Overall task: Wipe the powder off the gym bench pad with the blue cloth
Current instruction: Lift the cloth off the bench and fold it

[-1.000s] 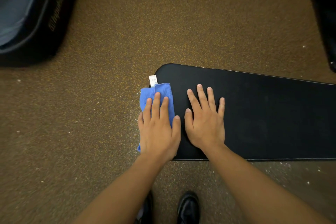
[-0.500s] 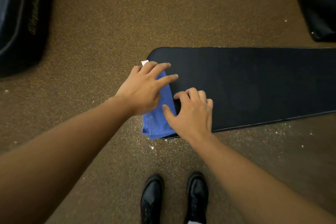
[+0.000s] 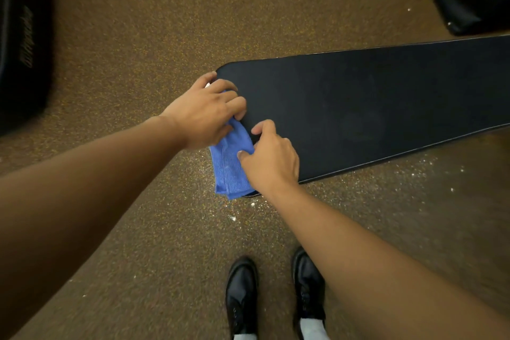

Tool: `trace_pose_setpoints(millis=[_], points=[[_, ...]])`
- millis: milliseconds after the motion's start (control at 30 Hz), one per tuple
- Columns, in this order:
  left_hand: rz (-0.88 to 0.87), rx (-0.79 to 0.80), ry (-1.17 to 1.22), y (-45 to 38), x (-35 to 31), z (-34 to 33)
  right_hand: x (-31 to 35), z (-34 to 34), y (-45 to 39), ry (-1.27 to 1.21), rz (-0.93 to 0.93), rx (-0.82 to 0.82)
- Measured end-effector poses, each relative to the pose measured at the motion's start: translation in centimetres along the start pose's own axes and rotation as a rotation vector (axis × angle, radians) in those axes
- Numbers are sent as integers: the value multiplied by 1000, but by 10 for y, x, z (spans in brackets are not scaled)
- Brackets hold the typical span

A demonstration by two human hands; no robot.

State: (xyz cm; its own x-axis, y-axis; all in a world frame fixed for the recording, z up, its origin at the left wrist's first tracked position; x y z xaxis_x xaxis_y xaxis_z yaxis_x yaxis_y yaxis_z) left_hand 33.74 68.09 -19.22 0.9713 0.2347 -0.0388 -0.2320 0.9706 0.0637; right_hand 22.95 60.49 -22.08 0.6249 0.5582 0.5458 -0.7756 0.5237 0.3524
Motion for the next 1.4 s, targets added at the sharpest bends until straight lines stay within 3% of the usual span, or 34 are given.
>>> trace_pose_setpoints(millis=[233, 333, 500, 667, 800, 900, 1067, 1400], points=[[-154, 128, 83, -6, -5, 22, -4, 19, 8, -243, 21, 81], [-80, 179, 295, -24, -9, 37, -21, 47, 2, -297, 23, 51], [-34, 176, 596, -79, -43, 61, -73, 119, -5, -464, 54, 134], [28, 203, 902, -148, -85, 77, -134, 212, -4, -526, 86, -45], [155, 134, 1143, -212, -125, 86, -201, 270, 3, -660, -30, -177], [222, 196, 1286, -258, -165, 84, -254, 303, 12, -794, -150, -214], [162, 313, 1181, -335, -241, 98, -325, 352, 29, -919, -255, -182], [-40, 164, 1239, -486, -357, 184, -414, 518, 63, -740, -224, -655]])
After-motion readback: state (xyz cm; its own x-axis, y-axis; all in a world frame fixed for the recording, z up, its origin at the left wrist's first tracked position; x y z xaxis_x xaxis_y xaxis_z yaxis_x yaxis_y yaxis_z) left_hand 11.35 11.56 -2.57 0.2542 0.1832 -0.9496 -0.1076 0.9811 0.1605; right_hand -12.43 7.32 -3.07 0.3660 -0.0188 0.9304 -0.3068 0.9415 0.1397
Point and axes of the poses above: each hand's wrist, its own y-axis away from the middle knuckle, its own z-axis out of the back of the hand, x = y × z, the point moved 6 cm from there along -y, towards the middle knuckle, and after that the axes turned 2 degrees about -z, right-handed, at the moved point
